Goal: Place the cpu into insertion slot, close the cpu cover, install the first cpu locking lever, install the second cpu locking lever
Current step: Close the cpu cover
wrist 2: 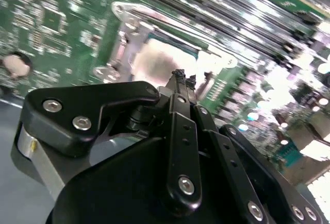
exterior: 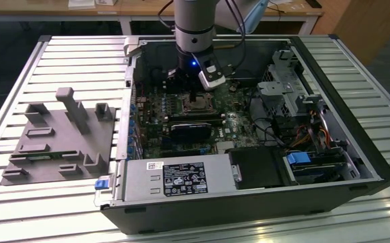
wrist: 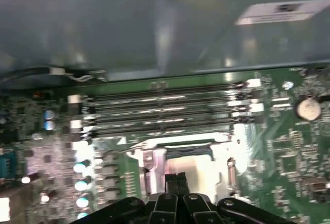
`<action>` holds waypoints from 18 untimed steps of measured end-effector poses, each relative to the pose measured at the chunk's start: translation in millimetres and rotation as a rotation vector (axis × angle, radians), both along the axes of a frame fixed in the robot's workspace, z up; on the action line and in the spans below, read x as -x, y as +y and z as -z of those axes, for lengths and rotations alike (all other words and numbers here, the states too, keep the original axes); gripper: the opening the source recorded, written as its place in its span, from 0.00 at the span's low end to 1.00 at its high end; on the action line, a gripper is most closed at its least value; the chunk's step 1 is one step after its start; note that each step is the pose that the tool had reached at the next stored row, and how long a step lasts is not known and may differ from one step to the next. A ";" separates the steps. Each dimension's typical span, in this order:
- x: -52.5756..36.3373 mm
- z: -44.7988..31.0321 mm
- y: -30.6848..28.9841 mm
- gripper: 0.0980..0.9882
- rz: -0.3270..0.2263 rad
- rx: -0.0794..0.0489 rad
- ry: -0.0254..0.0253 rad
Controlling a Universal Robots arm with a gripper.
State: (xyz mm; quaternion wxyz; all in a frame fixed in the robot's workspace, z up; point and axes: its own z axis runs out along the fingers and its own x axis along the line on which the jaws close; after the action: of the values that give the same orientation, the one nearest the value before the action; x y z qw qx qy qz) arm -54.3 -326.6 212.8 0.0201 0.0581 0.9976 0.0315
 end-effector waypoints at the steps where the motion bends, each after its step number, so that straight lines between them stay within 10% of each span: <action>1: -2.9 0.0 0.0 0.01 0.000 0.000 0.0004; 9: -8.9 -2.4 0.0 0.01 -0.001 0.000 0.0011; 18: -9.0 -23.9 0.0 0.01 -0.001 0.000 0.0011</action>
State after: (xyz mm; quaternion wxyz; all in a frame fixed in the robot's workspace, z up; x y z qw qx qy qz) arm -45.3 -326.6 236.7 0.0195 0.0577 0.9976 0.0314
